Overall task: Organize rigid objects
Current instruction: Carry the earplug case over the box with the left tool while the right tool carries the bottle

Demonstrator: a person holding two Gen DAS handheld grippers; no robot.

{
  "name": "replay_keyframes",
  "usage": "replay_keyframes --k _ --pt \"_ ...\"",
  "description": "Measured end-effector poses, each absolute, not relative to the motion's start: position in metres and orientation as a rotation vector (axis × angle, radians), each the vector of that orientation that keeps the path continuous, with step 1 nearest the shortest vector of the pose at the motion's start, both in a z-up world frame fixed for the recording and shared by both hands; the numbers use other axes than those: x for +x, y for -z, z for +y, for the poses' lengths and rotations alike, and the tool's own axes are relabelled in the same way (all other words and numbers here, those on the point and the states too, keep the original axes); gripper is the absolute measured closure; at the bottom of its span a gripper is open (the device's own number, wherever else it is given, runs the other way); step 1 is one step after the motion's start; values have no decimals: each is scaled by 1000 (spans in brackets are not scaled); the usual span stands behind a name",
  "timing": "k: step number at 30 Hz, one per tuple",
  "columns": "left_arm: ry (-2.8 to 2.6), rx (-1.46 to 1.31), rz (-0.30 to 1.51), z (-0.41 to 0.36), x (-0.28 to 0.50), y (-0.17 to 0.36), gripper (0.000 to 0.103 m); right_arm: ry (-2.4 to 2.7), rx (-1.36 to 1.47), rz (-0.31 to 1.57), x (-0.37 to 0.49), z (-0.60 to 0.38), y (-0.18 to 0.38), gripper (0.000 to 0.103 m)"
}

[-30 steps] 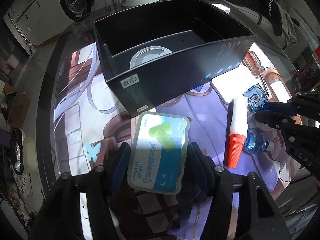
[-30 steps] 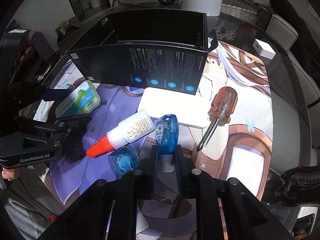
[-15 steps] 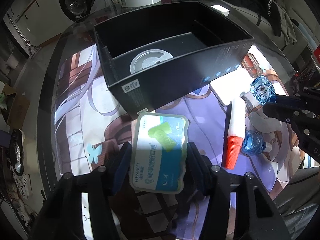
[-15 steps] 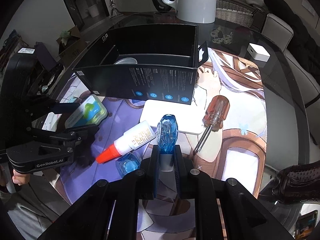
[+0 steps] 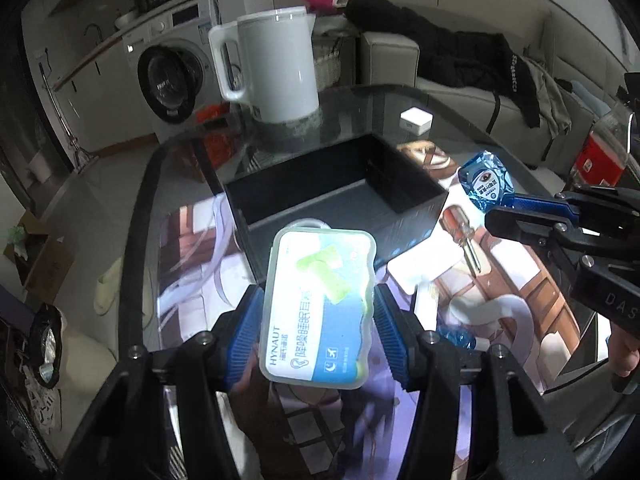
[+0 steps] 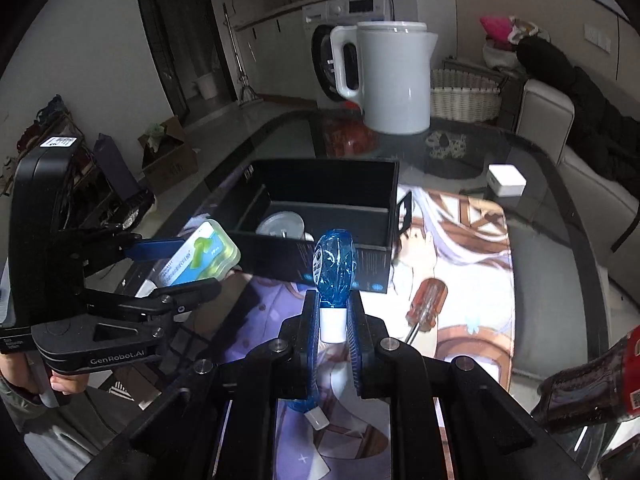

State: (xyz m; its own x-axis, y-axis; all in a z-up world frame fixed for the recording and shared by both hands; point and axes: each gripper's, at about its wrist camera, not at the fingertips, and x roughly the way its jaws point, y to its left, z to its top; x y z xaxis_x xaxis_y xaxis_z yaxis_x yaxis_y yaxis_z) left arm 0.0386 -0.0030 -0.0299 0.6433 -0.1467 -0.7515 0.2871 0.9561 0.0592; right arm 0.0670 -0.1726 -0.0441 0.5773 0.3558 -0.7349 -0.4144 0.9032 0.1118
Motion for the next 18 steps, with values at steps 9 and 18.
replay_keyframes --k 9,18 --pt "187 146 474 11 8 -30 48 -436 -87 485 21 -170 -11 90" --pt "184 172 263 13 -22 -49 48 -404 -130 254 -21 -170 -42 90"
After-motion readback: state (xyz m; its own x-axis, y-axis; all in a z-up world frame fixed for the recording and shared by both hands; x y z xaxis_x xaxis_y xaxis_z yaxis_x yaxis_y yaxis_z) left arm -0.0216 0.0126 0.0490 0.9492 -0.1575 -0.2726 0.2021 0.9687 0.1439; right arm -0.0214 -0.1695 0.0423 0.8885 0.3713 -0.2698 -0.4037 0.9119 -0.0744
